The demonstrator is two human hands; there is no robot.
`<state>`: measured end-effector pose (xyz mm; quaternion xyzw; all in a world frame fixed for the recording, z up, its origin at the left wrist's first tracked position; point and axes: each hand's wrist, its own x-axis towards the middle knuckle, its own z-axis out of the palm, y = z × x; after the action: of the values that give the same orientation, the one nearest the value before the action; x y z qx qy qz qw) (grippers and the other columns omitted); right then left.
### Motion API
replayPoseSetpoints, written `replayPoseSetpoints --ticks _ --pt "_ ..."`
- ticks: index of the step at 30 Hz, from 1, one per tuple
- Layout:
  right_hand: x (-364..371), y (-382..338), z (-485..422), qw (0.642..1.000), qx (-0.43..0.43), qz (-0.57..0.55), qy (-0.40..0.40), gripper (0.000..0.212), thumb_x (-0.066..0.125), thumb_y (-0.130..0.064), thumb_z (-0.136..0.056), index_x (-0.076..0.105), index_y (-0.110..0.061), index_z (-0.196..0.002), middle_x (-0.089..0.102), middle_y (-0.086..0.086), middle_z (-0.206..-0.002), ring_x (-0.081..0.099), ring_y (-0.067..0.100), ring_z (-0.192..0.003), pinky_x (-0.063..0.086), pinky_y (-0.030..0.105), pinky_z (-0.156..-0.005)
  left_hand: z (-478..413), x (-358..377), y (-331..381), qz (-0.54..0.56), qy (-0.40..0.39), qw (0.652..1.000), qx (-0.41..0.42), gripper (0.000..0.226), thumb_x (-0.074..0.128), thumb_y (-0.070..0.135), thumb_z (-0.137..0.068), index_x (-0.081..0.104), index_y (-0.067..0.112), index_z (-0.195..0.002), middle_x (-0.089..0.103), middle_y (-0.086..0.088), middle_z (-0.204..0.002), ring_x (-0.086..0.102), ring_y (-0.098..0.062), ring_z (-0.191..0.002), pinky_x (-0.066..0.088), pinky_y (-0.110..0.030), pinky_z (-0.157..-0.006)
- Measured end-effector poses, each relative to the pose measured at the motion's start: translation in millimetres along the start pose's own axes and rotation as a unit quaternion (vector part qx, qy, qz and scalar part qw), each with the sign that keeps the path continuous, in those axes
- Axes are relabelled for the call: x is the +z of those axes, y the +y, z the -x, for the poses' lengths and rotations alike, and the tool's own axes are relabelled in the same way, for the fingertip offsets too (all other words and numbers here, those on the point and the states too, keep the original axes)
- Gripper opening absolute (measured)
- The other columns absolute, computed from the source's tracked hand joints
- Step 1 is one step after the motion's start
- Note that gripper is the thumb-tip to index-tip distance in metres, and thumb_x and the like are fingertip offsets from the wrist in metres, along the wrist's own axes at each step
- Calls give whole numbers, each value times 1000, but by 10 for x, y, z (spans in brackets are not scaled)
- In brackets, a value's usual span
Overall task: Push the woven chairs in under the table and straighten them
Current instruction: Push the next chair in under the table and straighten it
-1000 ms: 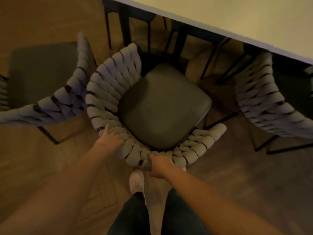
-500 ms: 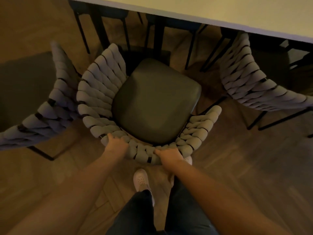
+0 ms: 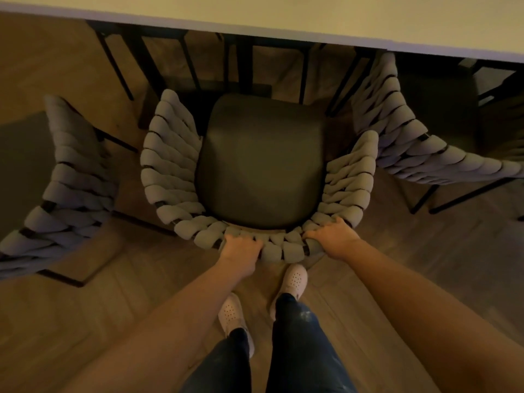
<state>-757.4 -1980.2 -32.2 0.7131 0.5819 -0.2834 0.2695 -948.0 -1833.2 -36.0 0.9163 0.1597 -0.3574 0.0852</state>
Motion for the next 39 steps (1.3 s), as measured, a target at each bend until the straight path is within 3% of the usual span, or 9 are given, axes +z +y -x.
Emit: replayPoseSetpoints --ticks 3,7,16,20,25,30,39 --pt "-87 322 -59 1000 -5 20 2 50 50 -20 -97 34 -35 -143 47 3 -143 39 28 -134 25 53 -111 -136 -150 -23 40 16 999 13 52 54 29 -94 38 19 -142 51 -7 -136 51 -26 -121 39 -43 -100" --pt "-214 610 -193 999 -6 40 9 48 47 -22 -99 35 -34 -144 41 1 -149 30 28 -141 12 57 -116 -249 -276 -196 28 41 999 -2 50 53 21 -94 38 20 -142 48 -5 -141 48 -25 -126 35 -39 -106" --pt "-293 970 -223 999 -6 48 14 51 45 -14 -100 33 -30 -147 40 2 -150 29 27 -141 6 59 -117 -444 -485 -363 60 7 997 -41 51 51 20 -96 36 26 -145 43 -1 -148 45 -22 -131 37 -39 -108" --pt "-267 904 -220 999 33 34 12 50 49 -16 -97 36 -22 -145 50 6 -141 36 30 -136 7 57 -118 -428 -569 -398 -6 -4 1000 -19 47 51 20 -97 41 24 -143 46 0 -143 44 -22 -128 34 -35 -105" --pt "-326 647 -280 999 29 1 -18 57 55 -28 -93 34 -25 -145 48 8 -138 40 32 -131 11 66 -112 -439 -604 -422 -38 -35 998 21 43 46 26 -99 41 33 -141 47 0 -142 45 -22 -127 35 -38 -105" --pt "-326 516 -303 999 50 -11 -3 50 47 -23 -97 36 -29 -146 48 4 -142 36 31 -136 4 70 -111 -444 -736 -427 -84 -56 994 41 39 47 21 -99 45 27 -137 50 -2 -138 48 -23 -124 39 -38 -104" --pt "-486 676 -359 998 63 -19 16 43 48 -25 -97 45 -30 -140 53 2 -137 40 30 -131 6 68 -111 -480 -1084 -517 -120 -66 988 72 31 49 20 -98 52 20 -129 59 -5 -123 57 -23 -111 47 -36 -92"
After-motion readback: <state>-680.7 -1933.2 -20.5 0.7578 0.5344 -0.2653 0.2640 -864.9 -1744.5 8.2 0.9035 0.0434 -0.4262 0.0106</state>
